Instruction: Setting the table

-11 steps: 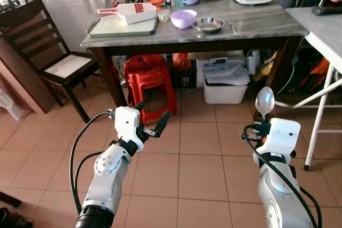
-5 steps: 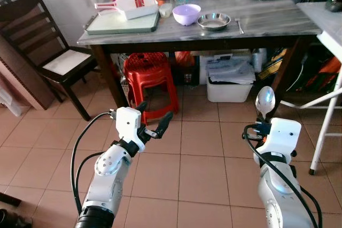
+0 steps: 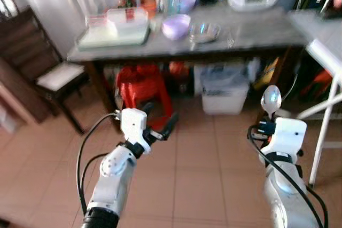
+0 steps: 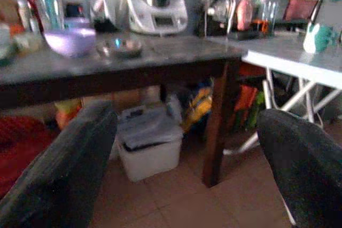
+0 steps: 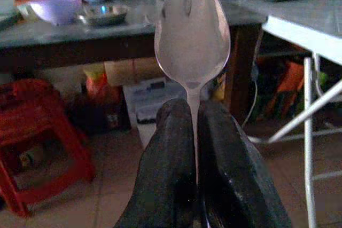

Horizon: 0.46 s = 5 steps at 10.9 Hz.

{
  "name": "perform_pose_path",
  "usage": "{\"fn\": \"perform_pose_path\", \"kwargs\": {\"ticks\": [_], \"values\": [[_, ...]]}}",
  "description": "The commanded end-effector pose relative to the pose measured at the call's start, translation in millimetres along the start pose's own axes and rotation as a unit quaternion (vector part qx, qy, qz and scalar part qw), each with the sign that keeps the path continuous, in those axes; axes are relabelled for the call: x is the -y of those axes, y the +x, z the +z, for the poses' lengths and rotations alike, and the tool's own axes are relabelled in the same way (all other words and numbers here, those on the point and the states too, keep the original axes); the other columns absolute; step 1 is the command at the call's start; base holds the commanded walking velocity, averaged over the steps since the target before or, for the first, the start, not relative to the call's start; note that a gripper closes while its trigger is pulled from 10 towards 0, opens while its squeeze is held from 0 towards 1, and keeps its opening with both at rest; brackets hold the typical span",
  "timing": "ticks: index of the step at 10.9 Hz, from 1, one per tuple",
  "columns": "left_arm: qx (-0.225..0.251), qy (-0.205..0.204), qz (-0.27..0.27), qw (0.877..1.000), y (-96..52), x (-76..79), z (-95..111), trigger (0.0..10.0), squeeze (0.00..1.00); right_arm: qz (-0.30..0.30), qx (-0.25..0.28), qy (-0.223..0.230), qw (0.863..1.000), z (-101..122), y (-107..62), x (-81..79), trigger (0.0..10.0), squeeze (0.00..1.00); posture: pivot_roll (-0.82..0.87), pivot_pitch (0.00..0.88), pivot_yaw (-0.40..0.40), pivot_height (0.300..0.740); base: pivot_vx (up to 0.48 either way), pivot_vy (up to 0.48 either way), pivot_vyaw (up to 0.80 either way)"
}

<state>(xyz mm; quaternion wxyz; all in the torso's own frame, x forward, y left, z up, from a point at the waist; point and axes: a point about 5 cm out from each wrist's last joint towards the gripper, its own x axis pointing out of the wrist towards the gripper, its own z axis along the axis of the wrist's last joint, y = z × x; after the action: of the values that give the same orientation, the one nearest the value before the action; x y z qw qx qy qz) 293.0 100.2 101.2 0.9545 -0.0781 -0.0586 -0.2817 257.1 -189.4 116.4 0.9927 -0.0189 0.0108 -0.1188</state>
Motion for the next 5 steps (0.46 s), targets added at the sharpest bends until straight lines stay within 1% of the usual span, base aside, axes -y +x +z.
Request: {"fn": "perform_pose_path", "kwargs": {"ticks": [1, 3, 5], "values": [[-0.009, 0.010, 0.010, 1.000, -5.5, -9.7, 0.7, 10.0, 0.00, 0.016, 0.010, 0.009, 1.000, 4.7, 0.2, -10.4, 10.0, 0.00, -0.02, 0.000, 0.094, 0.740, 0.349, 0.000, 0.00], [-0.006, 0.010, 0.006, 1.000, -4.0, -8.3, 2.9, 10.0, 0.00, 0.016, 0.017, 0.006, 1.000, 6.9, 1.2, -11.3, 10.0, 0.00, -0.02, 0.000, 0.095, 0.740, 0.356, 0.000, 0.00], [-0.002, 0.011, 0.003, 1.000, -2.4, -7.3, 4.8, 10.0, 0.00, 0.017, 0.020, 0.005, 1.000, 7.6, 2.3, -11.6, 10.0, 0.00, -0.02, 0.000, 0.096, 0.740, 0.480, 0.000, 0.00]]}}
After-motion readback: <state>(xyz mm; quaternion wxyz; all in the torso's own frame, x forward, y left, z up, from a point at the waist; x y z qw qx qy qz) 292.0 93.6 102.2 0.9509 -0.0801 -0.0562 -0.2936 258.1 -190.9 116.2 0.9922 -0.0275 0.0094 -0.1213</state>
